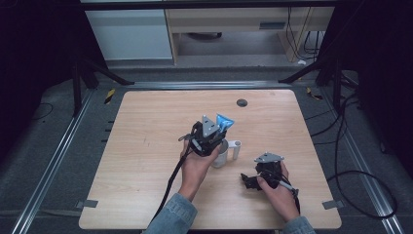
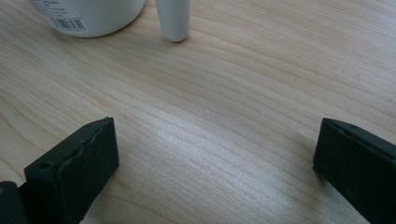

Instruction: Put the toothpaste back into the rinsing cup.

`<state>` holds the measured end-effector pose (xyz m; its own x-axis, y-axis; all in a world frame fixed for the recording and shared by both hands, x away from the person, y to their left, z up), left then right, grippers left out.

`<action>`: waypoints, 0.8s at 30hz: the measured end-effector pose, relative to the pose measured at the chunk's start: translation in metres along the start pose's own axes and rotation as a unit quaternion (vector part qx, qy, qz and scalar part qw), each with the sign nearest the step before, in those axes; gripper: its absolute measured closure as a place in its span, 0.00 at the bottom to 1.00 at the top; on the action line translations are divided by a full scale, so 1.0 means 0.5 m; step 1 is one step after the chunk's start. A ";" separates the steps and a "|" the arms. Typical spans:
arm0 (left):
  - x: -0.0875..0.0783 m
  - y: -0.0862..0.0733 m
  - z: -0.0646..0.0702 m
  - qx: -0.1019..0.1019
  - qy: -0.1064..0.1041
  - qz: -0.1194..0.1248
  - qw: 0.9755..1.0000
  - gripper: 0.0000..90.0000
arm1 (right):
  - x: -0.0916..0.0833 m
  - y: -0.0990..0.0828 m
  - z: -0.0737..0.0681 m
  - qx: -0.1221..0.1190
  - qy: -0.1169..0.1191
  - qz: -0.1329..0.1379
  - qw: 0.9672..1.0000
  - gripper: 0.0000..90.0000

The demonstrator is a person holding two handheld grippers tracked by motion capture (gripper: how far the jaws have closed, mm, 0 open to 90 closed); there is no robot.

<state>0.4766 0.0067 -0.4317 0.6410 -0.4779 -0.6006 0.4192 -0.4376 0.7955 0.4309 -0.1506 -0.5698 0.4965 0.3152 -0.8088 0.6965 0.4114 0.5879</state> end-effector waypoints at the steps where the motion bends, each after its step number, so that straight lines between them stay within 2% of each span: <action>1: -0.002 0.001 0.000 0.000 -0.001 0.001 1.000 0.80 | 0.000 0.000 0.000 0.000 0.000 0.000 1.000 0.00; 4: -0.003 -0.001 0.000 0.002 0.000 -0.011 1.000 0.80 | 0.000 0.000 0.000 0.000 0.000 0.000 1.000 0.00; 24: 0.021 -0.011 -0.001 -0.004 -0.009 -0.027 1.000 0.80 | 0.000 0.000 0.000 0.000 0.000 0.000 1.000 0.00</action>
<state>0.4812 0.0043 -0.4423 0.6056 -0.4666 -0.6446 0.4581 -0.4579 0.7619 0.4309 -0.1507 -0.5698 0.4962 0.3150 -0.8091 0.6966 0.4119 0.5875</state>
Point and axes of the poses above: each handheld gripper's, and its own axes: x roughly forward along the jaws, y roughly out of its top, z roughly to its right, the point moved 8 cm from there along x, roughly forward along the jaws, and after that the axes turned 10 degrees about -z, right-handed, at the moved point
